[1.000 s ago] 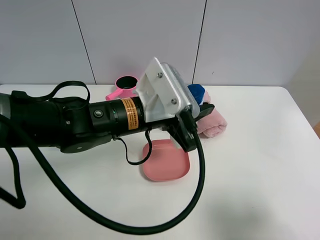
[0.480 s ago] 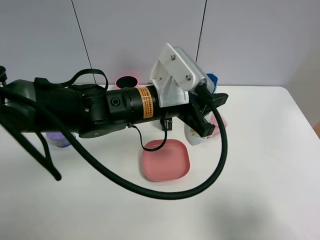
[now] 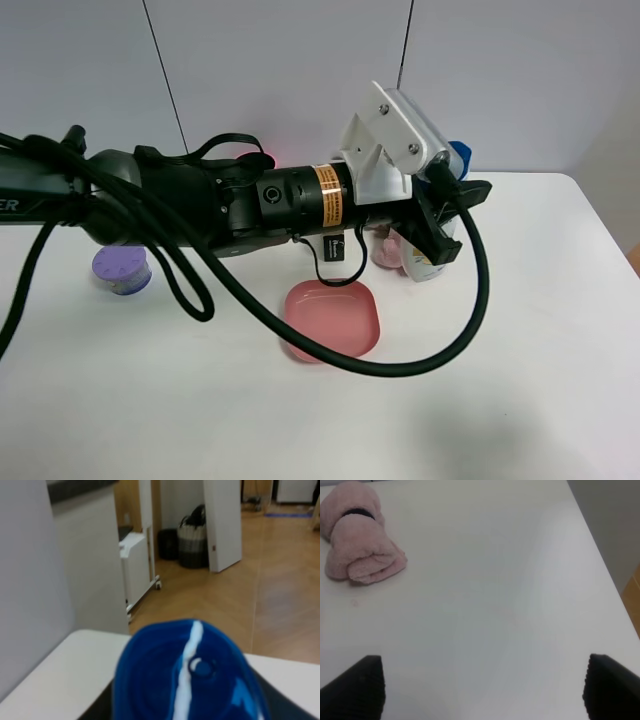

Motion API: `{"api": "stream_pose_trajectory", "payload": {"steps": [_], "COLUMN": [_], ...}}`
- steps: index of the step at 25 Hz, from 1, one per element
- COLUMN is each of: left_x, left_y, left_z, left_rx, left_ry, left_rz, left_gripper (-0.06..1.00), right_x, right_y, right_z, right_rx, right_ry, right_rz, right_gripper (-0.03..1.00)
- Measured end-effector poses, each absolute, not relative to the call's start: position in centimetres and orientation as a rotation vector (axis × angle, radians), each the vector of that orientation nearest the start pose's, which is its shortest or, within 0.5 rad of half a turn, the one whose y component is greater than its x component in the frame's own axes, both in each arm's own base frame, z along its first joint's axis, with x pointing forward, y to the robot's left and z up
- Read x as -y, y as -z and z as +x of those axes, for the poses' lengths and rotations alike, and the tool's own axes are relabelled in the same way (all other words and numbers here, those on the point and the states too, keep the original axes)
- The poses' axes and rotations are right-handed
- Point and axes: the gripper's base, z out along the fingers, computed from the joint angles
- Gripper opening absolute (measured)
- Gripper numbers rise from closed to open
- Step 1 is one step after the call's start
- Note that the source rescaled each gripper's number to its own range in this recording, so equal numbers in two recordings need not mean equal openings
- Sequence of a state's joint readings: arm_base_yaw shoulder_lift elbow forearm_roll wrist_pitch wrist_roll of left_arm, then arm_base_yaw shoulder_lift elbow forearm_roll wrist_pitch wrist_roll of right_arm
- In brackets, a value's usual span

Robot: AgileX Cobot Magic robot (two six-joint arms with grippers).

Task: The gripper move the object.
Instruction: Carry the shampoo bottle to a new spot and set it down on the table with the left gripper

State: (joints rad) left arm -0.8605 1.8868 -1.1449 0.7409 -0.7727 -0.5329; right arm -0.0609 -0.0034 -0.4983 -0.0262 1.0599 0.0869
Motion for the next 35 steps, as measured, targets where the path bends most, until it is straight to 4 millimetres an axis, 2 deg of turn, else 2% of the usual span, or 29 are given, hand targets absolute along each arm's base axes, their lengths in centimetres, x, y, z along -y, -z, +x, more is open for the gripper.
{"api": "stream_pose_trajectory", "payload": {"steps": [5, 13, 20, 27, 35], "left_x": [35.7, 36.4, 36.8, 36.8, 36.9], "left_y": [-24.0, -19.9, -17.7, -17.9, -16.1], "left_z": [24.2, 24.7, 24.9, 25.5, 26.4], "left_rx": [-1.22, -1.351, -1.363, -1.294, -1.395], "left_ry": [1.099, 1.106, 1.116, 1.104, 1.128], "left_rz": [1.105, 1.167, 1.168, 1.064, 0.938], "left_gripper": [0.0, 0.0, 0.0, 0.0, 0.0], "right_x": [0.2, 0.2, 0.2, 0.2, 0.2], "right_y": [-27.7, -27.7, -27.7, -27.7, -27.7], "right_z": [-0.5, -0.5, -0.5, -0.5, -0.5], "right_rx": [-2.036, -2.036, -2.036, -2.036, -2.036], "right_ry": [0.015, 0.015, 0.015, 0.015, 0.015], "right_rz": [0.152, 0.152, 0.152, 0.152, 0.152], "right_gripper": [1.0, 1.0, 1.0, 1.0, 1.0]}}
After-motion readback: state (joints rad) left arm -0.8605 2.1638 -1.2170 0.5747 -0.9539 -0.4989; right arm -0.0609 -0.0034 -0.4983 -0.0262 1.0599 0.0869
